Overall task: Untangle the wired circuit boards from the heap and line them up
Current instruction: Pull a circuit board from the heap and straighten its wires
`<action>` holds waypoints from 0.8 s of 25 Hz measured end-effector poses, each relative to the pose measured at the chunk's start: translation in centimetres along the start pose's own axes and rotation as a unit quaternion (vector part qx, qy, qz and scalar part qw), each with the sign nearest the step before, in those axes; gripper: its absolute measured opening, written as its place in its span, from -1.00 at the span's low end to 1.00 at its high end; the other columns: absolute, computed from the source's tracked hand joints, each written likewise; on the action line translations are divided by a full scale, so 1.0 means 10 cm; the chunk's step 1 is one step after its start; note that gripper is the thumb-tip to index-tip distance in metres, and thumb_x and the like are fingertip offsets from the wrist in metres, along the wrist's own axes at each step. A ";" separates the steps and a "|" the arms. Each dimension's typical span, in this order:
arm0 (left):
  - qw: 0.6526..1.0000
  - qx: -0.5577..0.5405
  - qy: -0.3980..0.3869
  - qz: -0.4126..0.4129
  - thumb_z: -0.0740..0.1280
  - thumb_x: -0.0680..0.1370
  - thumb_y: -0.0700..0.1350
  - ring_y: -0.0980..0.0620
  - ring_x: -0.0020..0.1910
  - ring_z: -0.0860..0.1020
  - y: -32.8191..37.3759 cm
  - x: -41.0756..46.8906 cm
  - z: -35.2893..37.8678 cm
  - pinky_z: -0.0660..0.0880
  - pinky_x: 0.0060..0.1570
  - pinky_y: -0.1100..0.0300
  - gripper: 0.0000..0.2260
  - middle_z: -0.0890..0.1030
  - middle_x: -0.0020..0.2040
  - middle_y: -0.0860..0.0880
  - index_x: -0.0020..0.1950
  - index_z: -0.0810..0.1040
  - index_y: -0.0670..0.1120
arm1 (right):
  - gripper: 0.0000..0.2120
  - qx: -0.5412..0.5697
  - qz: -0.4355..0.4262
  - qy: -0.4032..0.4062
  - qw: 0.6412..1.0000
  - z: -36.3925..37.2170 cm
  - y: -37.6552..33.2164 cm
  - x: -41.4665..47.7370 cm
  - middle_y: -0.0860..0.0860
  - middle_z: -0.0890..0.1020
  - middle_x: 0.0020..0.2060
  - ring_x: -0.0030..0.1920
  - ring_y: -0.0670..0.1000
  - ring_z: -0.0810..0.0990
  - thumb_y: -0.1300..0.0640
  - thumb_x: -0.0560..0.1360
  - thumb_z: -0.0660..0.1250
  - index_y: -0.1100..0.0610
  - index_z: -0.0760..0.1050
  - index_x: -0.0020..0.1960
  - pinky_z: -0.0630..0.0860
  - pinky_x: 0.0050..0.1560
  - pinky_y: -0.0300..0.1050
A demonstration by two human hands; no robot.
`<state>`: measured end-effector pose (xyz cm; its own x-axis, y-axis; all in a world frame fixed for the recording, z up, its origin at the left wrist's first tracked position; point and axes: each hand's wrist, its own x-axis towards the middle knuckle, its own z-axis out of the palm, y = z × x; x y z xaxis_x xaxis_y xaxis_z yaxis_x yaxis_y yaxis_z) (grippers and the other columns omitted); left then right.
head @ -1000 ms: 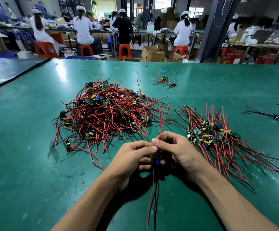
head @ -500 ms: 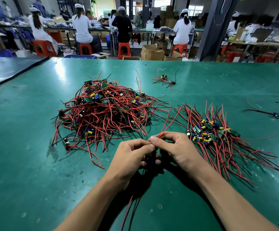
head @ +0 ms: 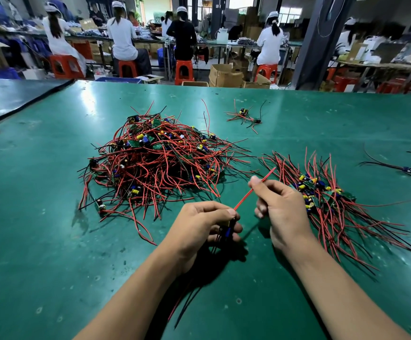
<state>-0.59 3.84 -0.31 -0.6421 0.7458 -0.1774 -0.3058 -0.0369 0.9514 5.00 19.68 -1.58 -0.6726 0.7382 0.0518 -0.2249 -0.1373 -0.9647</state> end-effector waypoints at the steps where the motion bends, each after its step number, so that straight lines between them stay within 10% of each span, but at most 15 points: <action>1: 1.000 0.003 -0.003 -0.001 0.38 0.50 -0.26 -0.08 -0.40 0.61 0.00 -0.01 0.00 0.54 -0.37 0.25 -0.83 0.66 -0.29 -0.21 -0.26 0.67 -0.12 | -0.79 0.028 0.002 0.020 0.999 0.00 -0.03 0.01 0.13 0.44 -0.38 -0.59 -0.11 0.26 0.19 0.51 0.45 0.22 0.49 -0.24 0.21 -0.57 -0.27; 10: 1.000 0.002 -0.010 -0.003 0.38 0.51 -0.27 -0.08 -0.40 0.62 -0.02 -0.01 -0.01 0.48 -0.45 0.30 -0.86 0.66 -0.27 -0.22 -0.23 0.67 -0.14 | -0.68 0.252 0.215 -0.041 0.943 -0.06 -0.25 0.04 -0.06 0.27 -0.50 -0.64 -0.15 0.19 0.07 0.52 0.34 0.19 0.53 -0.36 0.14 -0.67 -0.32; 20: 1.000 0.020 -0.012 0.000 0.38 0.51 -0.27 -0.08 -0.37 0.64 -0.04 -0.02 -0.02 0.49 -0.43 0.28 -0.90 0.67 -0.25 -0.24 -0.19 0.66 -0.17 | -0.71 0.304 0.251 -0.048 0.918 -0.14 -0.28 0.04 -0.05 0.28 -0.44 -0.62 -0.13 0.20 0.11 0.44 0.36 0.18 0.50 -0.44 0.14 -0.66 -0.30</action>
<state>-0.51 3.53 -0.68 -0.6256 0.7609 -0.1719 -0.2773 -0.0109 0.9607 6.30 21.29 0.84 -0.8512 0.4245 -0.3087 -0.2027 -0.8084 -0.5526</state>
